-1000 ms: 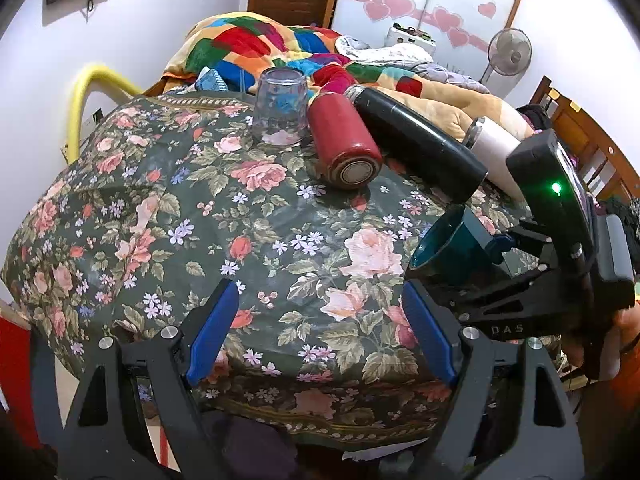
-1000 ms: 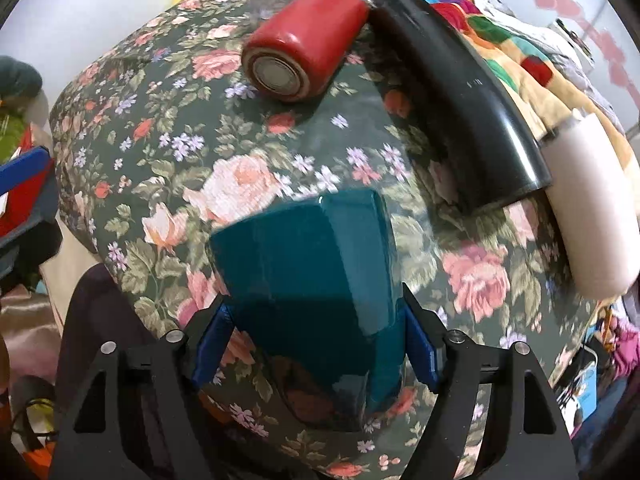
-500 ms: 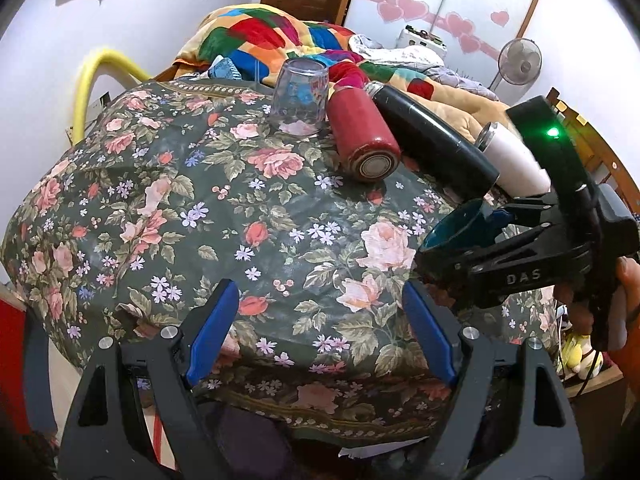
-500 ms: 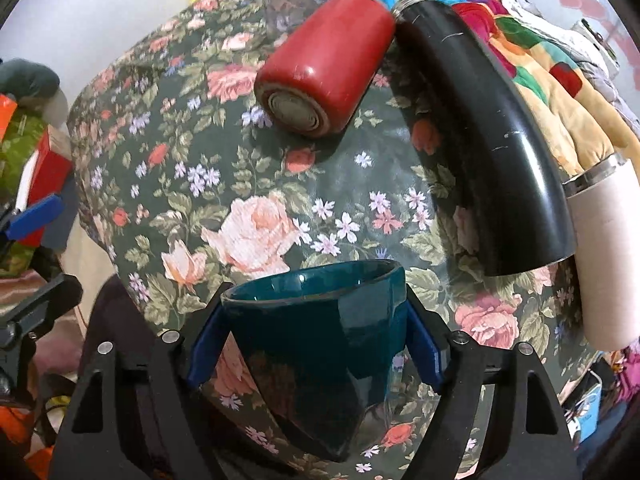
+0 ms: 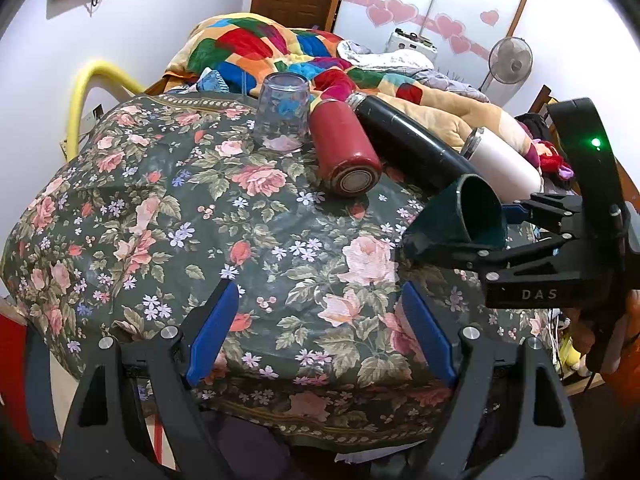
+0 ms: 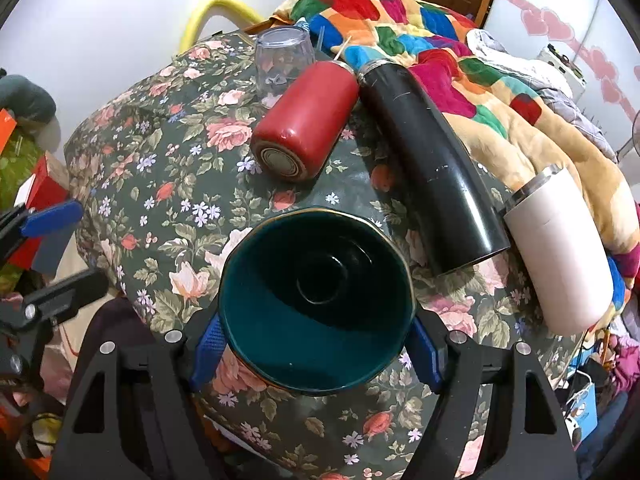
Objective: Flip cup upright
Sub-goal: 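Rotate the green mug with the right tool until its rim faces up, then lower the mug base onto the bedspread and open the right tool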
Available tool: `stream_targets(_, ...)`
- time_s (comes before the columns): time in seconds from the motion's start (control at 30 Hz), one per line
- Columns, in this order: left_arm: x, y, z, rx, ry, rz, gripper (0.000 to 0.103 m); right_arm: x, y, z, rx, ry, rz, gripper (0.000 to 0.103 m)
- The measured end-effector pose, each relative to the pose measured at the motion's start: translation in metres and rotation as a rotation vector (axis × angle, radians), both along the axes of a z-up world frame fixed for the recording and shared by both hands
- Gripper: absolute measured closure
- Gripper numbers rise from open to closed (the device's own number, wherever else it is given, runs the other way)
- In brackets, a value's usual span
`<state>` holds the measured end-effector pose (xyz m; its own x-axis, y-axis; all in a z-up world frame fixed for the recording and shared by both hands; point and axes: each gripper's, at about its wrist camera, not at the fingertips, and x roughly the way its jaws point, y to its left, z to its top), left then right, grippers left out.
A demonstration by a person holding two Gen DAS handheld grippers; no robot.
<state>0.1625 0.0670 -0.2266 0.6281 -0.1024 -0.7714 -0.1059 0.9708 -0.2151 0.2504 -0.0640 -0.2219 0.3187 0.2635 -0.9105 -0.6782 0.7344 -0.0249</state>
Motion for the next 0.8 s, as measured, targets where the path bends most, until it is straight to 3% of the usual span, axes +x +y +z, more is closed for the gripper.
stream_targets(0.17, 0.001, -0.003, 0.004, 0.01, -0.006, -0.001, 0.02, 0.01, -0.005, 0.001, 0.038, 0.029, -0.046, 0.028)
stream_targets(0.37, 0.002, -0.002, 0.007, 0.012, -0.01, 0.004, 0.02, 0.02, -0.006, -0.015, 0.072, 0.145, -0.077, 0.028)
stream_targets(0.6, 0.003, -0.006, 0.015, 0.025, -0.023, -0.008, 0.02, 0.006, -0.021, -0.002, 0.096, 0.106, -0.09, 0.028)
stream_targets(0.8, -0.002, -0.016, 0.042, 0.037, -0.085, -0.031, 0.02, -0.031, -0.051, 0.054, 0.179, -0.053, -0.143, 0.028)
